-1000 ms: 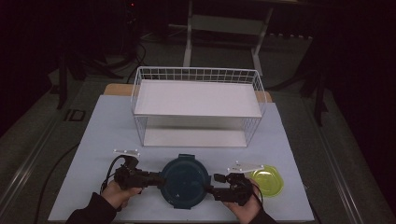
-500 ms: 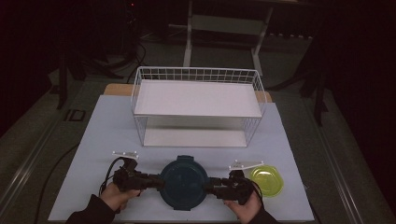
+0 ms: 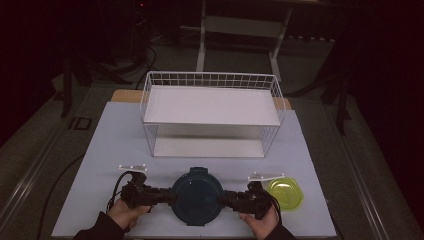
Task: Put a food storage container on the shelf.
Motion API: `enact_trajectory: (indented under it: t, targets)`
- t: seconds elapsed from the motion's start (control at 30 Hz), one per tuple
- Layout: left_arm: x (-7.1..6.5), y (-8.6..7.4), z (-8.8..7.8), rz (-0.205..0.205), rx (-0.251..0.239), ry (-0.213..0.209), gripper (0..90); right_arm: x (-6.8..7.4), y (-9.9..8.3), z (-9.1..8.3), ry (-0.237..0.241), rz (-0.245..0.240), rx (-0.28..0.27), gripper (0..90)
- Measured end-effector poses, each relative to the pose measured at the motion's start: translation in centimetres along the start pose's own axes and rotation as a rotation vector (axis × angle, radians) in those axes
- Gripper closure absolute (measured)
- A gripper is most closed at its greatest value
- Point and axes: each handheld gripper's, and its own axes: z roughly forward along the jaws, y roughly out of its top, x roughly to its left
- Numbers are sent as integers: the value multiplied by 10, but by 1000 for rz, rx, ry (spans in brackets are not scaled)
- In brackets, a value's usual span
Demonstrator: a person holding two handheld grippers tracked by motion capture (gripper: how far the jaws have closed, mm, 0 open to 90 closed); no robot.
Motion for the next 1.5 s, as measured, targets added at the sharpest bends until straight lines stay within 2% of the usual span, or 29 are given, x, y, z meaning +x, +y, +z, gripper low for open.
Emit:
enact_trajectory:
  t: [0.2, 0.37, 0.5, 0.63, 0.97, 1.0, 1.17, 1.37, 1.5]
  targets:
    - [-3, -2, -1, -14, -14, 7, 570, 2, -2, -1, -8, 24, -13, 565]
    - [-6, -1, -4, -22, -17, 9, 571, 4, -3, 0, 7, 41, 3, 566]
    - [-10, 3, -9, -10, -28, 5, 570, 9, 1, -2, 2, 26, -3, 566]
    - [-18, 12, -15, 11, -37, 16, 570, 12, 7, -6, 16, 30, -2, 567]
    - [-33, 33, -24, 40, -79, 9, 571, 24, 29, -23, 14, 1, -28, 568]
    - [-37, 40, -25, 46, -89, 4, 571, 25, 33, -27, 14, 0, -33, 568]
    - [-44, 52, -27, 58, -115, -15, 572, 27, 46, -37, 12, 0, -49, 567]
    - [-49, 66, -26, 47, -121, -20, 575, 25, 63, -46, 14, -9, -63, 566]
    - [-53, 78, -27, 59, -121, -17, 575, 23, 73, -51, 15, -9, -78, 565]
